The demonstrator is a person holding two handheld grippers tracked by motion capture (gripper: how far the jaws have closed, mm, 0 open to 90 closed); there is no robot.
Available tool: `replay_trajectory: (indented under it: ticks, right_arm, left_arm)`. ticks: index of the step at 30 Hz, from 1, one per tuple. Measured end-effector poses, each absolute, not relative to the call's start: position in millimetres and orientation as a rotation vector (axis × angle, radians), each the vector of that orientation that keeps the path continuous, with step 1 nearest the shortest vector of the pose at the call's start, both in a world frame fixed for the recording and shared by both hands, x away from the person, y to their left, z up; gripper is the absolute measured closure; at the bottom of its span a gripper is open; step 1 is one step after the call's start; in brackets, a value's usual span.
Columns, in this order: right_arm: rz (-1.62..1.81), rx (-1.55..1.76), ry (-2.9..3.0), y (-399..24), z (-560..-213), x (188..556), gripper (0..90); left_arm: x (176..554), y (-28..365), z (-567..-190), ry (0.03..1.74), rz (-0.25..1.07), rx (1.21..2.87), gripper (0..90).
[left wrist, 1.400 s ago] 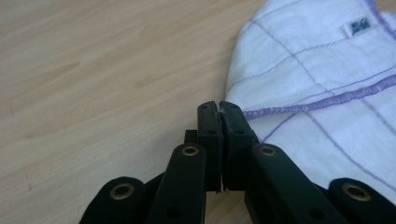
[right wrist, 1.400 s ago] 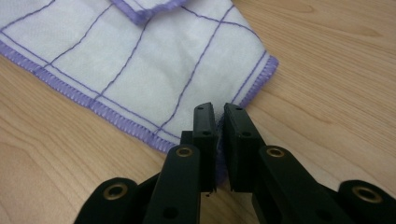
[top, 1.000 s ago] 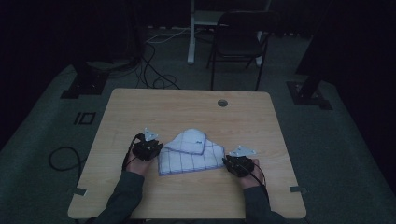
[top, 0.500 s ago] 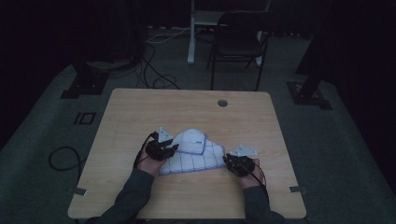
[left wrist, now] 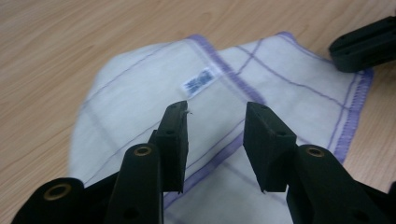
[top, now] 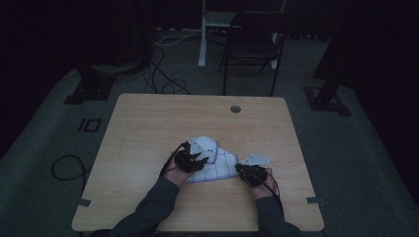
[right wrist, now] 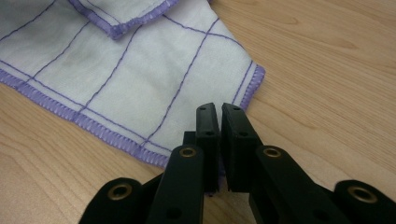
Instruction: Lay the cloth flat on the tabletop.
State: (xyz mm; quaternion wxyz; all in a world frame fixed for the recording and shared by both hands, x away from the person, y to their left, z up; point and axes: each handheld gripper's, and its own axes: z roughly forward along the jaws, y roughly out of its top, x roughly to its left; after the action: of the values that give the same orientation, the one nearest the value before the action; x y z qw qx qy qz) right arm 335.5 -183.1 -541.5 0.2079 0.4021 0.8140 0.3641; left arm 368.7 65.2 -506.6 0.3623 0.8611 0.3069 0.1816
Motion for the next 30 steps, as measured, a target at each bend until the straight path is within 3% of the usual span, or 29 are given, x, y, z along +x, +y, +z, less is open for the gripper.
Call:
replay_trajectory:
  ticks: [14, 22, 30]
  right_arm:
    - [1.009, 1.119, 2.272, -182.4, -542.2, 335.8, 84.5]
    - [1.004, 1.126, 2.28, -181.5, -543.2, 336.2, 83.3]
    - [1.0, 1.127, 2.285, -181.3, -543.7, 336.3, 83.4]
  left_arm:
    - [367.1, 29.9, -524.8, 0.723, 0.526, 2.313, 58.0]
    - [370.0, 32.4, -521.3, 0.753, 0.541, 2.314, 86.2]
    - [373.4, 39.7, -513.2, 0.777, 0.543, 2.286, 89.2]
